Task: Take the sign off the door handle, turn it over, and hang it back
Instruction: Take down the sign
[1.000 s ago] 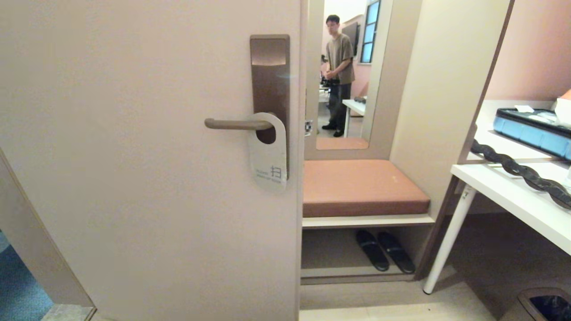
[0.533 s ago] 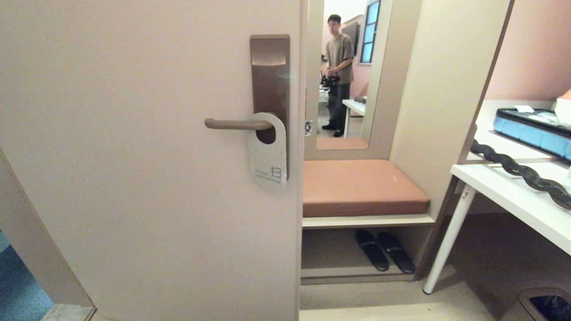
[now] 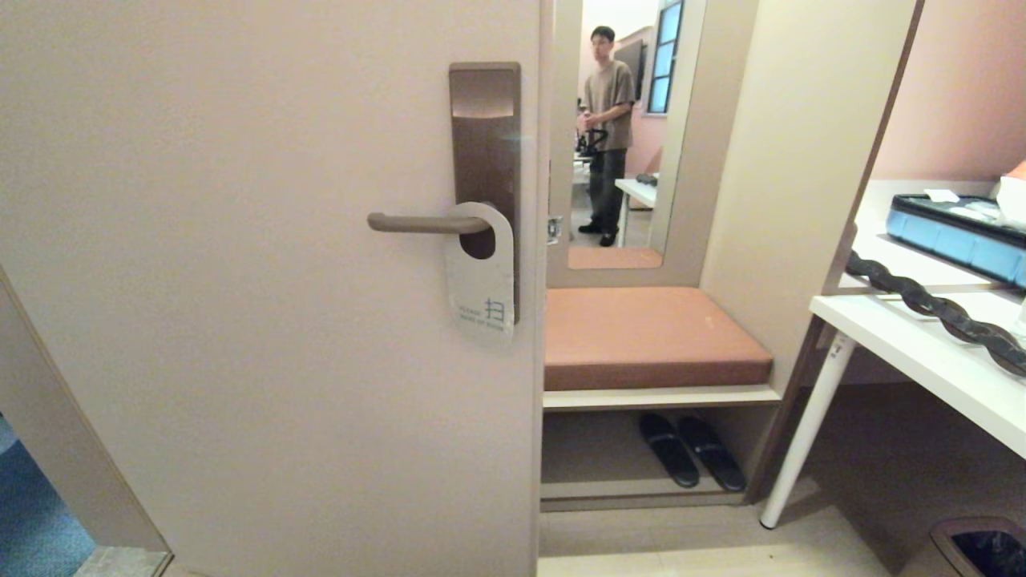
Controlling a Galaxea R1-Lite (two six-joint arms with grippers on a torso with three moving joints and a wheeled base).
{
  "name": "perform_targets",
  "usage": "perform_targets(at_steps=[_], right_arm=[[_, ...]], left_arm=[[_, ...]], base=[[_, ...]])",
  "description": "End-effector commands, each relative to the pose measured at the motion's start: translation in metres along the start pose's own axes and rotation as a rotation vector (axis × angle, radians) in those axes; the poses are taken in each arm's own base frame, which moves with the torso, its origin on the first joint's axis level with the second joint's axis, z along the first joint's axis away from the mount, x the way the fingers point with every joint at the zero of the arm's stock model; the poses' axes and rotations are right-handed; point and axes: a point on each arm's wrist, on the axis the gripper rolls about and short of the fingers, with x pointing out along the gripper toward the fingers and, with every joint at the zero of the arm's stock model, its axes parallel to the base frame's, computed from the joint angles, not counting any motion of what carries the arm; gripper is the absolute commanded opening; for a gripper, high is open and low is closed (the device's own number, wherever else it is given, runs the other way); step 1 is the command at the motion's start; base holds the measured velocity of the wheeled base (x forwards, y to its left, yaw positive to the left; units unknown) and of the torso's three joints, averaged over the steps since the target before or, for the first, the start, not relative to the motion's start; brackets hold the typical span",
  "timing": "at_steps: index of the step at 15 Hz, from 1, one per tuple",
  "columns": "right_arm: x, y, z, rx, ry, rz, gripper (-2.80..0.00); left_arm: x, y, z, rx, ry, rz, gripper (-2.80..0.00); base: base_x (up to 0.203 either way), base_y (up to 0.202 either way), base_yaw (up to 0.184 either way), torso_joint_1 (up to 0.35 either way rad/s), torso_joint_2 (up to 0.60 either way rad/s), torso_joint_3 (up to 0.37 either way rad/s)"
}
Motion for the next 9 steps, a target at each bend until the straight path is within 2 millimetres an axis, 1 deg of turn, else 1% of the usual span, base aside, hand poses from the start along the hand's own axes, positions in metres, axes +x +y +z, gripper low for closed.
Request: perform_targets(at_steps=[1,4,6,9], right_arm=[[0.033,0.007,0.027,0.016,0.067,0.034,-2.80],[0.058,0.014,0.044,0.049,0.104,0.128,-2.80],[0.077,0.020,0.049,0.085,0.146,0.218,-2.80],[0.113,0.033,0.049,0.112,0.178,0.369,-2.80]], left_arm=[[0.000,0.000,0.000,-0.001,0.001,0.000,-2.80],[0.000,0.000,0.000,-0.001,0.001,0.000,-2.80],[0.000,0.000,0.000,-0.001,0.001,0.000,-2.80],[0.000,0.000,0.000,-0.001,0.001,0.000,-2.80]], base=[[0.000,0.000,0.000,0.000,0.00,0.000],[0.000,0.000,0.000,0.000,0.00,0.000],[0.000,0.000,0.000,0.000,0.00,0.000],[0.000,0.000,0.000,0.000,0.00,0.000]])
